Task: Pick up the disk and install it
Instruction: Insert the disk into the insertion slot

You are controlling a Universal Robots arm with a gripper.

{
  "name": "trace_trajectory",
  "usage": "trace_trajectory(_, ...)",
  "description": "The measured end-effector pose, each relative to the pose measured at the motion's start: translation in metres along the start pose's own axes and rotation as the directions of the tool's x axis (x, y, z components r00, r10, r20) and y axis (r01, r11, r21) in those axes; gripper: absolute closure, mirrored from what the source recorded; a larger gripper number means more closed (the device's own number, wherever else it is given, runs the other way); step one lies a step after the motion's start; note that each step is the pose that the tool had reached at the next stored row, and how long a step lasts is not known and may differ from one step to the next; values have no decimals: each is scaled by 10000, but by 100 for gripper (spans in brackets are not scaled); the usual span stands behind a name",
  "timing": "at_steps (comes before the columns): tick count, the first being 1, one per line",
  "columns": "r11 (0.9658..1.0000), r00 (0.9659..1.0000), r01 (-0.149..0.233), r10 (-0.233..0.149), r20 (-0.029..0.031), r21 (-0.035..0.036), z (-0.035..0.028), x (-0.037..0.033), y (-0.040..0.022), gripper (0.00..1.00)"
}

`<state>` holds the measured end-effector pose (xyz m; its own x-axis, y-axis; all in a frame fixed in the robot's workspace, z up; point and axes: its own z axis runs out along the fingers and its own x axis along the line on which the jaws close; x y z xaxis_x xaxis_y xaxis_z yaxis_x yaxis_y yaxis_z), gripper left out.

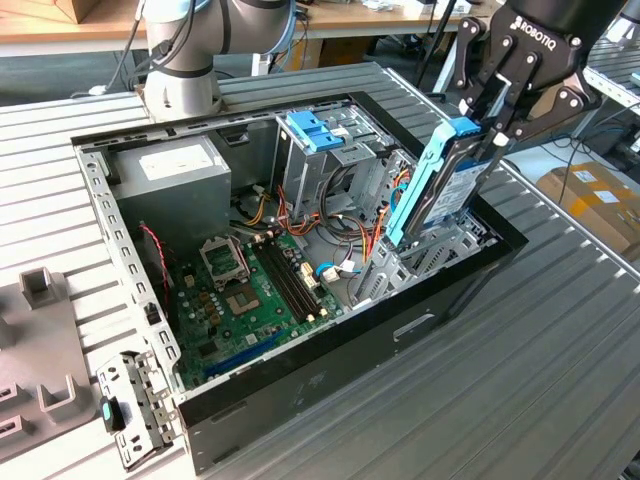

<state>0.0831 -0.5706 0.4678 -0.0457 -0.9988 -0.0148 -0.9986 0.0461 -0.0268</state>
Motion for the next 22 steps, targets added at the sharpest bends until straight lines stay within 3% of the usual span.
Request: trace_trajectory(22, 10000, 10000, 0, 0, -2, 0, 90, 1, -6, 65)
